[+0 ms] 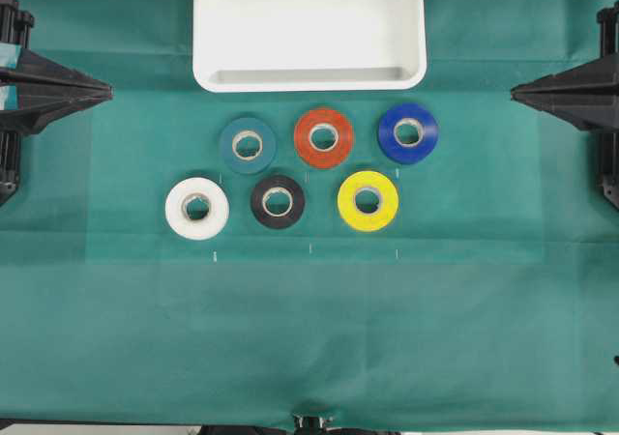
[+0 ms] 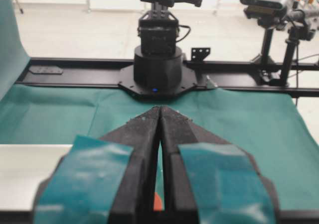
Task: Pick up the tape from a random location and place it into the white case.
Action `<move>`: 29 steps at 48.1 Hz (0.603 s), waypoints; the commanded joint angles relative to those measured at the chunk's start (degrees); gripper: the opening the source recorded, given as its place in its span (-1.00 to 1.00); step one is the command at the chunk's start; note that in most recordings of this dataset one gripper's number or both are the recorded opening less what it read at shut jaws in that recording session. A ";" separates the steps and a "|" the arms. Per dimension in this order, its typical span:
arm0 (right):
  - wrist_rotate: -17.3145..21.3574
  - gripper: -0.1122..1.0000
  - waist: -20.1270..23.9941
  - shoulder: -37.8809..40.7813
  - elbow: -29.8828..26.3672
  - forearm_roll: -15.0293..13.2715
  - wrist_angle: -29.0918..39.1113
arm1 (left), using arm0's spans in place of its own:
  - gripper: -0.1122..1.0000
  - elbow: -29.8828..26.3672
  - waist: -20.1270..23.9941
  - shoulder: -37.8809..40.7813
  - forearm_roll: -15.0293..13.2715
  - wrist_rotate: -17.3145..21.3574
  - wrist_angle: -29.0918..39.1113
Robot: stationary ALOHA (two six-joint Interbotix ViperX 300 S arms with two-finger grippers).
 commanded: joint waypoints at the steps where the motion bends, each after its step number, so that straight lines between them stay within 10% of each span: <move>1: 0.26 -0.80 -0.18 0.53 -1.05 0.26 0.00 | -0.77 -0.79 -0.09 0.44 -0.18 0.53 0.62; 29: 0.35 -0.80 -0.18 0.44 -2.90 0.09 4.66 | -0.77 -0.79 -0.09 0.35 -0.26 0.18 2.81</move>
